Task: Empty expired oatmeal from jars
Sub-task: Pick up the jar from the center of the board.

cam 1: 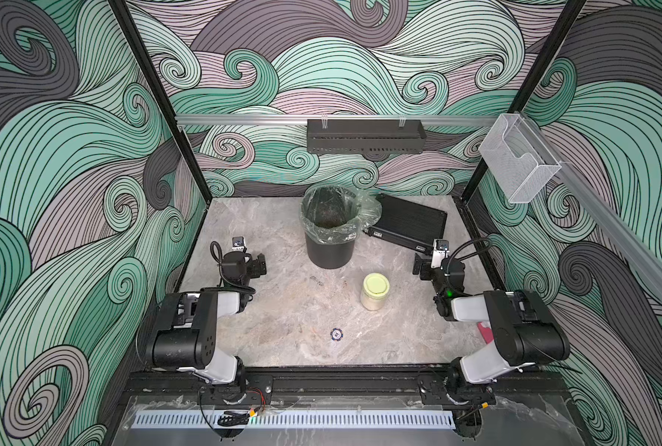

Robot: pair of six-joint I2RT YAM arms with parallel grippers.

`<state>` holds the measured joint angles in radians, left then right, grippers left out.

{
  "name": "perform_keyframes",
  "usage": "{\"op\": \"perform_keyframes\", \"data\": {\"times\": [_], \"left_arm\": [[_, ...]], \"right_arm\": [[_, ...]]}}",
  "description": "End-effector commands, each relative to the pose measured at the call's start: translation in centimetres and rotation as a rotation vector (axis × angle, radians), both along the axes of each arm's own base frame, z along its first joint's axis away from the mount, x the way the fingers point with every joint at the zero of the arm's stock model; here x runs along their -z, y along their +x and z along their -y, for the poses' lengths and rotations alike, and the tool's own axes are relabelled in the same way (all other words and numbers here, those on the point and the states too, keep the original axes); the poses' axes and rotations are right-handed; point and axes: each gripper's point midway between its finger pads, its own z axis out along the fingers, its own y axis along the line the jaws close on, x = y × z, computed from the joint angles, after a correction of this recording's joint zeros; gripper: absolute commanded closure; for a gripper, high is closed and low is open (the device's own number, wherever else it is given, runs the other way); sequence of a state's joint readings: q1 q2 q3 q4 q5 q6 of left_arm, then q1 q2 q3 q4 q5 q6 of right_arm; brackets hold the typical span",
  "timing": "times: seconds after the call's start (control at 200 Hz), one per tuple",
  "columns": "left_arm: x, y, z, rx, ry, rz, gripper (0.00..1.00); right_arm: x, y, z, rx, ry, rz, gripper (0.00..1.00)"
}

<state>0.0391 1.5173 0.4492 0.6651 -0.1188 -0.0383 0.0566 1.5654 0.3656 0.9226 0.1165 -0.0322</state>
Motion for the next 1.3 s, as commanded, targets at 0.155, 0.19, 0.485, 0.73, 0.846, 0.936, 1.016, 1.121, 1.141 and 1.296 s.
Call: {"op": "perform_keyframes", "data": {"times": [0.155, 0.19, 0.485, 0.73, 0.846, 0.936, 1.016, 1.121, 1.141, 1.296], "left_arm": [[-0.6, 0.8, -0.1, 0.002, -0.006, 0.013, 0.01], [-0.6, 0.8, -0.1, 0.004, -0.007, 0.013, 0.01], [-0.5, 0.8, 0.0, 0.004, -0.008, 0.009, 0.01], [-0.6, 0.8, 0.0, 0.005, -0.008, 0.012, 0.01], [-0.6, 0.7, -0.1, 0.004, -0.008, 0.013, 0.02], [-0.9, 0.9, 0.2, 0.022, -0.003, 0.024, 0.02], [-2.1, 1.0, 1.7, 0.117, -0.001, 0.010, 0.01], [-4.4, 0.4, 1.4, 0.086, -0.003, 0.023, 0.01], [-4.8, 0.2, 1.5, 0.092, 0.000, 0.030, 0.01], [-8.6, -0.6, 3.5, 0.153, -0.065, 0.091, 0.01]], "right_arm": [[-1.1, 0.6, -0.4, -0.031, -0.003, 0.032, 0.01], [-1.1, 0.6, -0.4, -0.032, -0.003, 0.032, 0.01], [-0.9, 0.8, -0.3, -0.050, 0.028, 0.018, 0.01], [-1.0, 0.7, -0.3, -0.052, 0.030, 0.019, 0.01], [-0.9, 0.8, -0.3, -0.053, 0.030, 0.018, 0.01], [-1.0, 0.7, -0.5, -0.063, 0.032, 0.021, 0.01], [-1.6, 0.6, -0.9, -0.094, 0.032, 0.024, 0.01], [-3.9, -0.1, 0.0, -0.019, 0.009, 0.046, 0.01], [-4.4, -0.2, 0.2, -0.002, 0.004, 0.047, 0.01], [-7.7, -0.9, 0.8, 0.118, 0.008, -0.005, 0.01]]}}
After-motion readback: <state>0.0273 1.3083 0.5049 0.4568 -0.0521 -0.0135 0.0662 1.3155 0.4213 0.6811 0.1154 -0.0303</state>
